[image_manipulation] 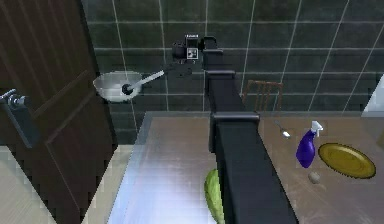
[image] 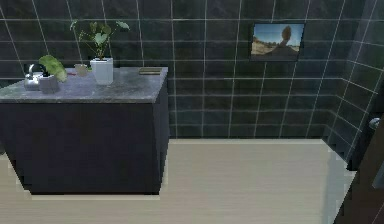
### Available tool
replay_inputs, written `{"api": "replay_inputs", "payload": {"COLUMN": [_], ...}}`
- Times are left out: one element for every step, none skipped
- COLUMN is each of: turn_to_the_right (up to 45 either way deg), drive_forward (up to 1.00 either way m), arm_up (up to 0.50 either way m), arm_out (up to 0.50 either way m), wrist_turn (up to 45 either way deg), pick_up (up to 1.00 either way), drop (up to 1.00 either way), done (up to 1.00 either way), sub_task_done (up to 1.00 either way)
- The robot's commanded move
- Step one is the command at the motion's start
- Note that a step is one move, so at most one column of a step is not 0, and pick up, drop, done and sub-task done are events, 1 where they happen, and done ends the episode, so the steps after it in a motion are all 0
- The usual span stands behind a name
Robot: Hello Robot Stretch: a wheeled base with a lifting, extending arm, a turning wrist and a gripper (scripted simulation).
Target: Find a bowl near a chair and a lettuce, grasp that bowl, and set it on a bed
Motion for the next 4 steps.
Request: {"api": "replay_inputs", "payload": {"turn_to_the_right": [0.0,0.0,0.0,-45.0], "drive_forward": [0.00,0.00,0.00,0.00], "arm_up": [0.00,0.00,0.00,0.00], "arm_out": [0.00,0.00,-0.48,0.00], "wrist_turn": [-45.0,-27.0,0.0,0.0], "pick_up": [0.00,0.00,0.00,0.00], "drop": [0.00,0.00,0.00,0.00], "done": [0.00,0.00,0.00,0.00], "sub_task_done": [0.00,0.00,0.00,0.00]}}
